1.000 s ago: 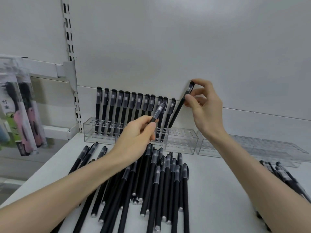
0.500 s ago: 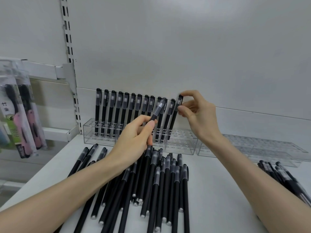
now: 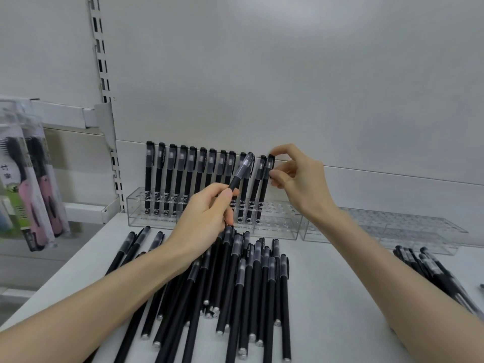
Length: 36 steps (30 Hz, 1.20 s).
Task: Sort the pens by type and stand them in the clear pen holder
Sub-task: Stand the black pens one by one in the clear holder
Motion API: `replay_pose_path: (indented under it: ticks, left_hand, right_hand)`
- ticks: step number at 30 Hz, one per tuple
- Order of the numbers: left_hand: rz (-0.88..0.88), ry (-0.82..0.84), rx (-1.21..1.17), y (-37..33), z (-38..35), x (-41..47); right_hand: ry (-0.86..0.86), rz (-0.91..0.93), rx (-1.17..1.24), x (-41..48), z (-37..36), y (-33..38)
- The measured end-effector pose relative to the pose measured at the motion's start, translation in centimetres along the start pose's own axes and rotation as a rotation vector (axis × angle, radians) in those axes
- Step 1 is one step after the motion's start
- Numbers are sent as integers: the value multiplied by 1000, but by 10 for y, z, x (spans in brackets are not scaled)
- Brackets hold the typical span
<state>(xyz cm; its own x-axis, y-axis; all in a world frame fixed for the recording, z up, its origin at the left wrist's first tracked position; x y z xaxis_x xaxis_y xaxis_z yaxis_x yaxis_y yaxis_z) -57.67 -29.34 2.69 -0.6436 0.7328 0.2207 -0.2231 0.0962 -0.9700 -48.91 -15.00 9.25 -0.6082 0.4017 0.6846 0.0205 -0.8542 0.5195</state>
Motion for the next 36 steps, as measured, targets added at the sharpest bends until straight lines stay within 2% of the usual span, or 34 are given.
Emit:
replay_pose_path:
  ticks: [4, 8, 13, 17, 19, 23, 25, 30, 36]
  left_hand:
    - [12, 38, -27, 2, -5, -1]
    - [4, 131, -27, 2, -17, -4]
    - [-19, 161, -7, 0, -22, -8]
    - [-6, 161, -50, -1, -21, -8]
    - [-46, 155, 77, -2, -21, -6]
    - [-298, 20, 716, -8, -16, -5]
    - [-358, 29, 923, -4, -21, -6]
    - [-304, 117, 1111, 16, -29, -2]
    - [-285, 124, 1128, 16, -30, -2]
  right_hand:
    - [-64, -21, 10, -9, 9, 3]
    - [-45, -78, 408, -24, -2, 18]
    - [-80, -110, 591, -29, -4, 23]
    - [-19, -157, 679, -34, -8, 21]
    - [-19, -153, 642, -34, -4, 21]
    - [-168, -67, 462, -20, 31, 23]
    - [-253, -14, 372, -14, 49, 22]
    - [-316, 38, 271, -6, 56, 13]
    - [-297, 64, 246, -4, 44, 6]
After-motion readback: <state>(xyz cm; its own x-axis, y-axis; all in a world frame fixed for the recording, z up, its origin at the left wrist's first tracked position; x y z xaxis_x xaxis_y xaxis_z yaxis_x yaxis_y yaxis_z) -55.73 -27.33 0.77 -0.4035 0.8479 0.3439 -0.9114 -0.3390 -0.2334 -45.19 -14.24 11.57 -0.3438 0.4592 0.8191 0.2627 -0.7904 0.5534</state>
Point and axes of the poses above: each hand's wrist, its own x-axis towards the middle knuckle, its own z-axis out of the back of the hand, y = z × x, the point moved 10 cm from there along x, towards the middle knuckle, and after that the axes turned 6 degrees about z, right-handed, at the moved point
